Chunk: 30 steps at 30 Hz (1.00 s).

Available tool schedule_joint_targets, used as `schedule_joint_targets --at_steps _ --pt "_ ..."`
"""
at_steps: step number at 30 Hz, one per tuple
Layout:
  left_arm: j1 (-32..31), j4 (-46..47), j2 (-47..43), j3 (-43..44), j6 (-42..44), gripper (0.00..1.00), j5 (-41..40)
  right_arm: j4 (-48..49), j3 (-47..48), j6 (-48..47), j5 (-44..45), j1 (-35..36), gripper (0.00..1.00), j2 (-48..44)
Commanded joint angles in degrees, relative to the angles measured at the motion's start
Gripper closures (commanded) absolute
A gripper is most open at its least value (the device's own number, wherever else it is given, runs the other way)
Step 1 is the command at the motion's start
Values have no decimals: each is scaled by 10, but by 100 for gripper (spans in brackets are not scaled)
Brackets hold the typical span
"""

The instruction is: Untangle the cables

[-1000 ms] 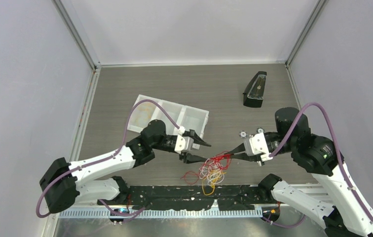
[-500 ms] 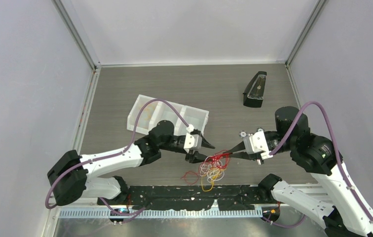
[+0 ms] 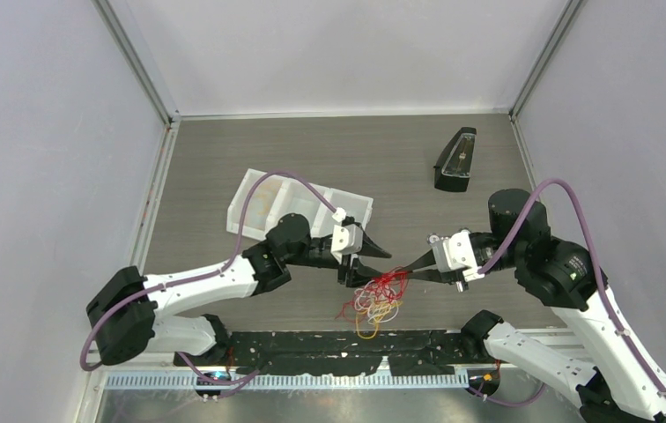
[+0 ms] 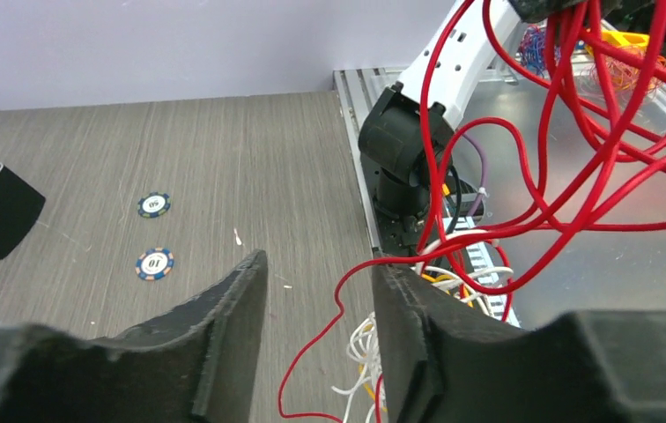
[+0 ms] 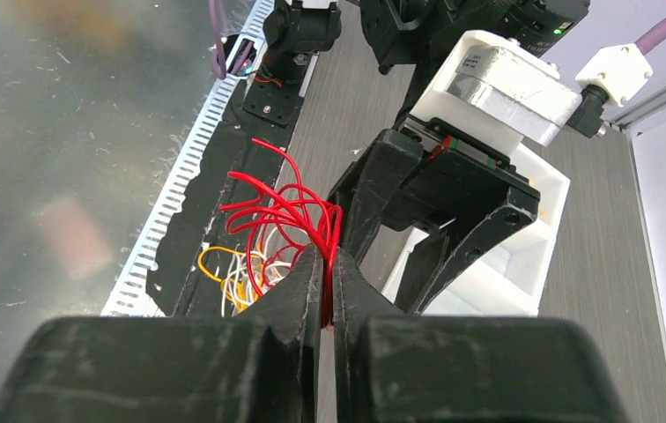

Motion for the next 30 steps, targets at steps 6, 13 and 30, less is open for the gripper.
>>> schedule_joint_targets --at_steps 6,13,30 --pt "-35 78 10 0 -40 54 -82 42 -11 17 0 4 95 -9" --pt "-46 69 -26 -24 -59 100 -153 40 -25 28 29 4 95 -20" --pt "51 -200 -108 64 -93 100 -165 28 -166 -19 117 -204 19 40"
